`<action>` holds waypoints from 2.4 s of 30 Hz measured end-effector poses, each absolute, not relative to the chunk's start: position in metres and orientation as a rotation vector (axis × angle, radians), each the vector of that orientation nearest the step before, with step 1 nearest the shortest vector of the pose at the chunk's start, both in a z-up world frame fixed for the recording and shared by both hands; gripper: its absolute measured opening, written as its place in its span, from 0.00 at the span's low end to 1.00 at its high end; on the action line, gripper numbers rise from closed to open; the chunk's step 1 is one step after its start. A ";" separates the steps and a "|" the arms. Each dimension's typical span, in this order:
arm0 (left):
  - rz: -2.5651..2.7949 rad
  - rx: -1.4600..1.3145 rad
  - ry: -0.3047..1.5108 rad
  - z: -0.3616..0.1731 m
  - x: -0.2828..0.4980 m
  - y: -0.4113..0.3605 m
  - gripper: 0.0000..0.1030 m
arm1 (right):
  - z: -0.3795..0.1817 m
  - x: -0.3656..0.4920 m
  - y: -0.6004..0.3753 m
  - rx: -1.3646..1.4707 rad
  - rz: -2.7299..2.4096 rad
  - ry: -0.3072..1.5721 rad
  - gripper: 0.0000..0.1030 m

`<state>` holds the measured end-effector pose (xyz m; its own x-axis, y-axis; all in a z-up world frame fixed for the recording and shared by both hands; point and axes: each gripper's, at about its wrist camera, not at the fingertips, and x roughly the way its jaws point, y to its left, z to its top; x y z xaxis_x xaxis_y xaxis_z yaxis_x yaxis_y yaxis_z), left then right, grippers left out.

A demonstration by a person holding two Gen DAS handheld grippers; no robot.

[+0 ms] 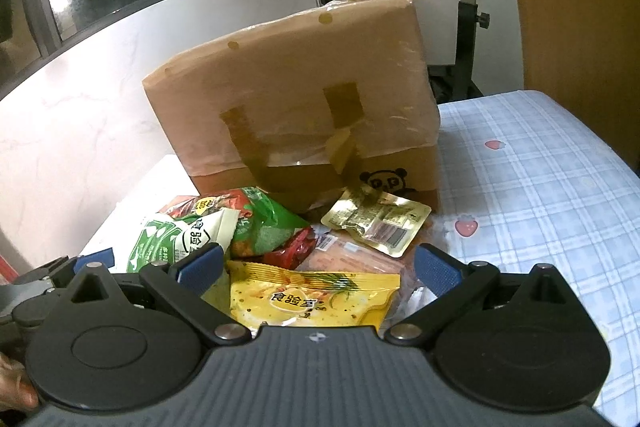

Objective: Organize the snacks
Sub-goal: 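Reach the left tool to the green-and-white bag while the right tool reaches the yellow chip bag, then close the left tool on the green-and-white bag while the right tool grasps the yellow chip bag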

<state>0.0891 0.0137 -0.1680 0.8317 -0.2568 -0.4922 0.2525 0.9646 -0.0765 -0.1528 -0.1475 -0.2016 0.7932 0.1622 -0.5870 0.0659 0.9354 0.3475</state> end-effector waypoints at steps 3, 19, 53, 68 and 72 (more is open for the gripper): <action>-0.275 -0.008 0.524 -0.169 0.087 0.018 1.00 | -0.202 -0.153 -0.148 0.370 0.050 0.660 1.00; -0.298 -0.013 0.524 -0.165 0.079 0.030 1.00 | -0.203 -0.153 -0.148 0.380 0.056 0.659 1.00; -0.425 -0.158 0.574 -0.174 0.094 0.035 1.00 | -0.217 -0.144 -0.134 0.377 0.087 0.714 1.00; -0.344 -0.015 0.578 -0.196 0.091 0.007 0.95 | -0.221 -0.150 -0.135 0.391 0.071 0.716 1.00; -0.359 -0.034 0.558 -0.191 0.082 0.012 0.80 | -0.221 -0.151 -0.138 0.402 0.064 0.711 1.00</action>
